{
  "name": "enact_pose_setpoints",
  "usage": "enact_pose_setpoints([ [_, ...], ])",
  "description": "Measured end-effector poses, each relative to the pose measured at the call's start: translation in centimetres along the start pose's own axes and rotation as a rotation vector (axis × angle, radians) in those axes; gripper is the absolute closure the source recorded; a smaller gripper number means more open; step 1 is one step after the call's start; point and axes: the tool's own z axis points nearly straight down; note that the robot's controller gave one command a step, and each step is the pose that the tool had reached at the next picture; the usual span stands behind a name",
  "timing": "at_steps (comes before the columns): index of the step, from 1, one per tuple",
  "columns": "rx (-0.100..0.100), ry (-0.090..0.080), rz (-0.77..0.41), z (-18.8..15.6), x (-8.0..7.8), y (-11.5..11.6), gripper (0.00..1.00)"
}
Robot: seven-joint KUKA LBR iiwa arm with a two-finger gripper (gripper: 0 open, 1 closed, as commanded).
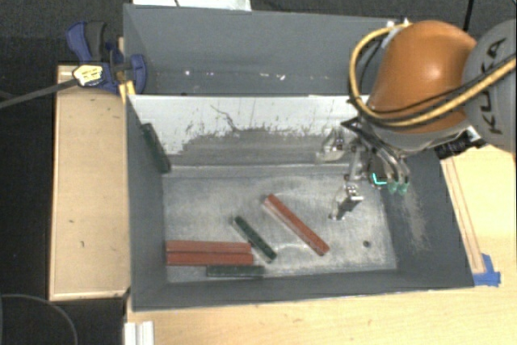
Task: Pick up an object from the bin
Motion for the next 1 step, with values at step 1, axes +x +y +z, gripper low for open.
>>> enact_pose_setpoints([
  [1, 0.0, -0.008, 0.001, -0.43, -0.15, -0.01, 0.0],
])
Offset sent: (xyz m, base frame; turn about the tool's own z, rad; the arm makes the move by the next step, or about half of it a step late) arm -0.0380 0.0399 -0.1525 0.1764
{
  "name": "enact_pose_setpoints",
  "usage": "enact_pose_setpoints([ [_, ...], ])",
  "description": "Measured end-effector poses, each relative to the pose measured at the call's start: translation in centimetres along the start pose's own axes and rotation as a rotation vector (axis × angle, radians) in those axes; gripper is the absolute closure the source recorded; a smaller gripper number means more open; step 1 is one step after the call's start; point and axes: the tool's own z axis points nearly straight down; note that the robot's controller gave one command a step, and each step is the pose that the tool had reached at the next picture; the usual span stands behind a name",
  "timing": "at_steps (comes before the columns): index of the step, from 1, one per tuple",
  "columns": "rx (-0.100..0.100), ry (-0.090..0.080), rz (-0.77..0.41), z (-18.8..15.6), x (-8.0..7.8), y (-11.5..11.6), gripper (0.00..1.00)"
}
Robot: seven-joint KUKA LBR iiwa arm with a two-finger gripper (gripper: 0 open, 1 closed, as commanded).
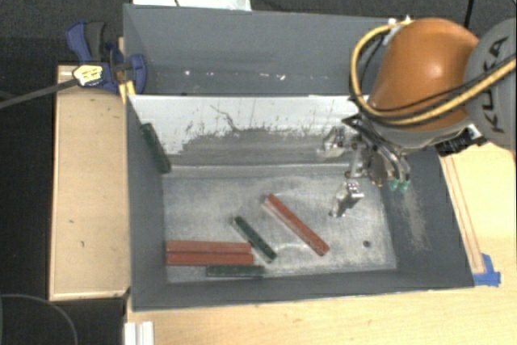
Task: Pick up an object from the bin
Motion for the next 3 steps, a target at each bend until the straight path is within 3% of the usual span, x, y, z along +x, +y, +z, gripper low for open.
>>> enact_pose_setpoints([
  [1, 0.0, -0.006, 0.064, 4.7, 1.1, 1.2, 0.0],
  [2, 0.001, 0.005, 0.155, 7.0, 5.5, 3.4, 0.0],
  [3, 0.0, -0.001, 0.267, 8.7, 3.8, 3.2, 0.0],
])
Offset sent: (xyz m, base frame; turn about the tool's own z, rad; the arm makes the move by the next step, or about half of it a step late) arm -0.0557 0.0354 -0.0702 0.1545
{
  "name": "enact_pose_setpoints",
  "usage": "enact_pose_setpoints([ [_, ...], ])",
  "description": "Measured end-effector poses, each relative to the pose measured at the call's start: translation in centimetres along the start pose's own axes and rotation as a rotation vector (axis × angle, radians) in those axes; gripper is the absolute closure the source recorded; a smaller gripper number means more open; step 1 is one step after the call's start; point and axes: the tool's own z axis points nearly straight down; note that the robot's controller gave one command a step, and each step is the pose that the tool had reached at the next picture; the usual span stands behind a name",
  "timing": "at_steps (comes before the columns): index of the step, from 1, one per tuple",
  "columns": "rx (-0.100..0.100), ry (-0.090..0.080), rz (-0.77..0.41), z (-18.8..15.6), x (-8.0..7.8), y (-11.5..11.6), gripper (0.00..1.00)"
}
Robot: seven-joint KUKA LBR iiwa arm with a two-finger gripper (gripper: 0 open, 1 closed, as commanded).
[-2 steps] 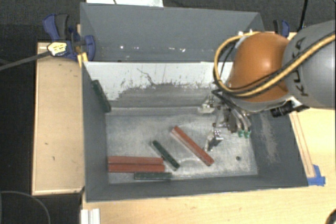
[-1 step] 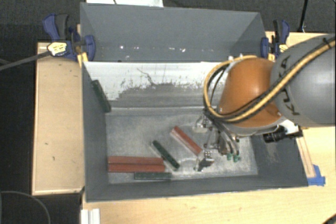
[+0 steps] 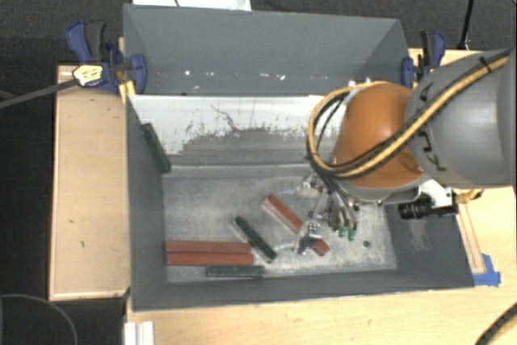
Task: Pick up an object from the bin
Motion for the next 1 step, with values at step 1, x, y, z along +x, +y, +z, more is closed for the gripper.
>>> enact_pose_setpoints([
  [1, 0.0, 0.0, 0.1, 5.86, 0.32, -3.25, 0.0],
])
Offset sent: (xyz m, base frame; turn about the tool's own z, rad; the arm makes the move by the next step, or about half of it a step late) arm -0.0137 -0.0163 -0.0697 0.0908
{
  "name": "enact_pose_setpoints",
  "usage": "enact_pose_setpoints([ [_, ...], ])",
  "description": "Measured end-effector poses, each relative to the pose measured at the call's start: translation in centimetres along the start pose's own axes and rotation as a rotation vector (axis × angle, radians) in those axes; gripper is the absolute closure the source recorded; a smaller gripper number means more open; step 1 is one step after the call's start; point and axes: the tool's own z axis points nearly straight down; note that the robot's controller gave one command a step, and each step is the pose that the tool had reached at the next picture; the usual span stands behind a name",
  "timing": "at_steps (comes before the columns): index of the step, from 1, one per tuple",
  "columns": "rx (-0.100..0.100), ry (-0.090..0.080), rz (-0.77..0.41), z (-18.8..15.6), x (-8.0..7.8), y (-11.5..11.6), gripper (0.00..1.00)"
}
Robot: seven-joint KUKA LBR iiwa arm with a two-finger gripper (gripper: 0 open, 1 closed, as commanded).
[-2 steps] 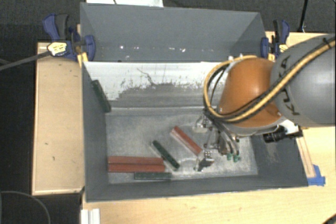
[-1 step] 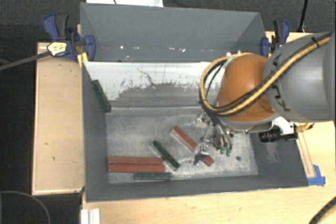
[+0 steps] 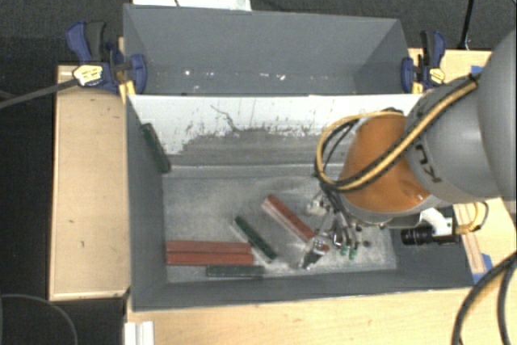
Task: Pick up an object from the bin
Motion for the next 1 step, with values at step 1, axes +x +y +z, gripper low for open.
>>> enact_pose_setpoints([
  [1, -0.001, -0.012, -0.01, 0.67, 0.25, 1.21, 1.0],
])
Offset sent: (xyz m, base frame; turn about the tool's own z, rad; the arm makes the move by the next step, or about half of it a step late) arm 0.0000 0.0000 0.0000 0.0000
